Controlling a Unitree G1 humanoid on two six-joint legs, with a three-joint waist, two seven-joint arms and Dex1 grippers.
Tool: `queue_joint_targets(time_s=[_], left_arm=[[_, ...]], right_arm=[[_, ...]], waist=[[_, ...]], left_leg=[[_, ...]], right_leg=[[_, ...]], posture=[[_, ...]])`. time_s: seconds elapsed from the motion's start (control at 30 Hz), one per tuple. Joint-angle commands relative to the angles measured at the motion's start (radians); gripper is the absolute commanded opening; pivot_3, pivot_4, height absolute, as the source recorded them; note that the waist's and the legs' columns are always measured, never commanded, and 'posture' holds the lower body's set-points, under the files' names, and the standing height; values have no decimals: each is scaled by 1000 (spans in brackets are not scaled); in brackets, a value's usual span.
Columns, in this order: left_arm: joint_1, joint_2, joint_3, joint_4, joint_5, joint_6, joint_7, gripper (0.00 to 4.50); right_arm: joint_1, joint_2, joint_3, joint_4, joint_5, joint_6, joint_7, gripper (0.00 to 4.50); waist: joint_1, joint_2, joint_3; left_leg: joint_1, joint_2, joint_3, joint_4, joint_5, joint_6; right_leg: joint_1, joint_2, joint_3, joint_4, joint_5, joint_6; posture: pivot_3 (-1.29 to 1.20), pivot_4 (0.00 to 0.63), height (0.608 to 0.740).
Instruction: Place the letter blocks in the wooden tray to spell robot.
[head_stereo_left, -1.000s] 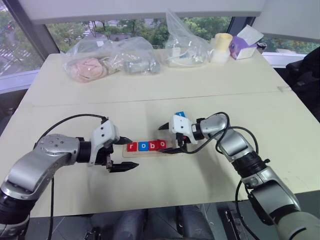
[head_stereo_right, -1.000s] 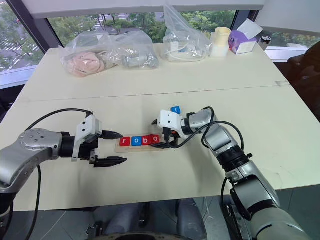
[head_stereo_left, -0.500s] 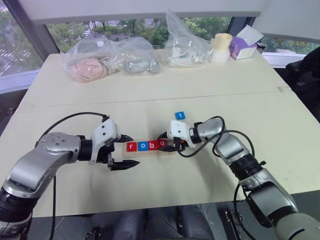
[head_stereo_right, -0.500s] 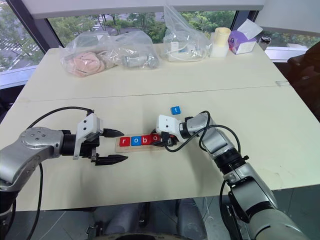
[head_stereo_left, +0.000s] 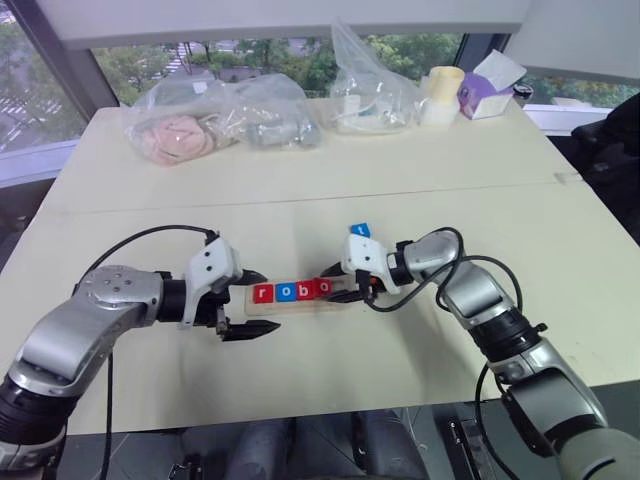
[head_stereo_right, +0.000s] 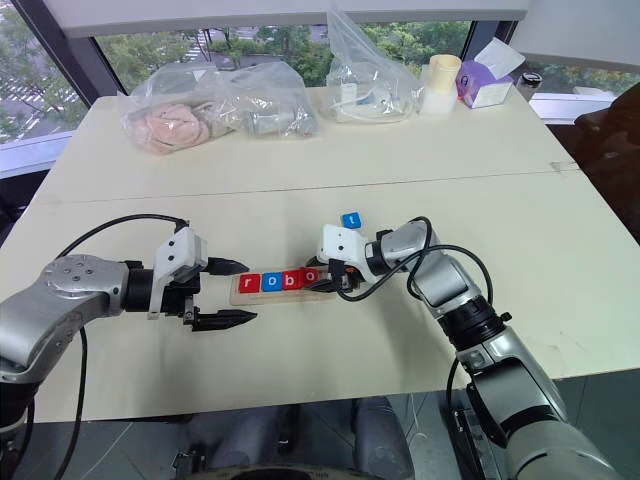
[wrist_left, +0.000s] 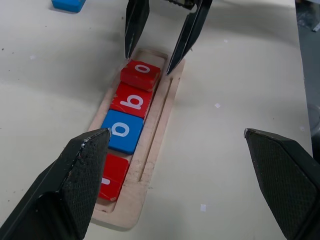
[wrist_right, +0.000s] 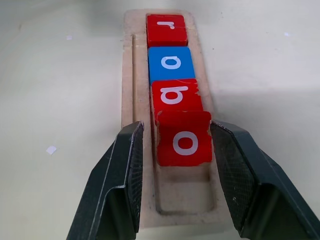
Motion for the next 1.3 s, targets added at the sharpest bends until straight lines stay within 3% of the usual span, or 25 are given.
queue_joint_targets(time_s=[0.03, 0.2, 0.37, 0.4, 0.43, 0.57, 0.6, 0.97, 1.3], left_arm=[[-14, -1, 1, -7, 5, -14, 4, 4500], [-12, -3, 4, -14, 4, -6, 9, 4500], [-15, -4, 0, -14, 6, -6, 17, 4500], [-15, -3, -1, -14, 7, -6, 18, 4500], [-15, -2, -1, -14, 7, -7, 19, 4500], [-19, -3, -4, -15, 8, -7, 21, 4500], [-19, -4, -4, -14, 8, -8, 21, 4500], [-18, -5, -3, 4, 15, -18, 17, 4500], [-19, -13, -15, 8, 23, -26, 22, 4500]], right_arm=[[-11, 15, -10, 4, 7, 1, -10, 2114], [-30, 24, -5, 32, -12, -23, -24, 4473], [-26, 24, 0, 39, -14, -22, -8, 4473], [-26, 26, 0, 41, -10, -20, -2, 3820], [-25, 28, -1, 42, -7, -19, 3, 3553], [-28, 33, 0, 52, -14, -22, -1, 1384], [-29, 35, 0, 53, -16, -22, -2, 1136], [-39, -25, -34, -57, 12, 56, 19, 1150], [-44, -58, 40, -89, -64, 114, 13, 1150]], waist=[[0, 0, 0], [0, 0, 0], [0, 0, 0], [0, 0, 0], [0, 0, 0], [0, 0, 0], [0, 0, 0], [1, 0, 0], [0, 0, 0]], left_leg=[[0, 0, 0, 0, 0, 0], [0, 0, 0, 0, 0, 0], [0, 0, 0, 0, 0, 0], [0, 0, 0, 0, 0, 0], [0, 0, 0, 0, 0, 0], [0, 0, 0, 0, 0, 0], [0, 0, 0, 0, 0, 0], [0, 0, 0, 0, 0, 0], [0, 0, 0, 0, 0, 0]], right_leg=[[0, 0, 0, 0, 0, 0], [0, 0, 0, 0, 0, 1], [0, 0, 0, 0, 1, 1], [0, 0, 0, 0, 1, 1], [0, 0, 0, 0, 1, 1], [0, 0, 0, 0, 1, 1], [0, 0, 0, 0, 1, 1], [0, 0, 0, 0, 1, 2], [0, 0, 0, 0, 1, 1]], posture=[[0, 150, 740], [0, 150, 740], [0, 150, 740], [0, 150, 740], [0, 150, 740], [0, 150, 740], [0, 150, 740], [0, 150, 740], [0, 150, 740]])
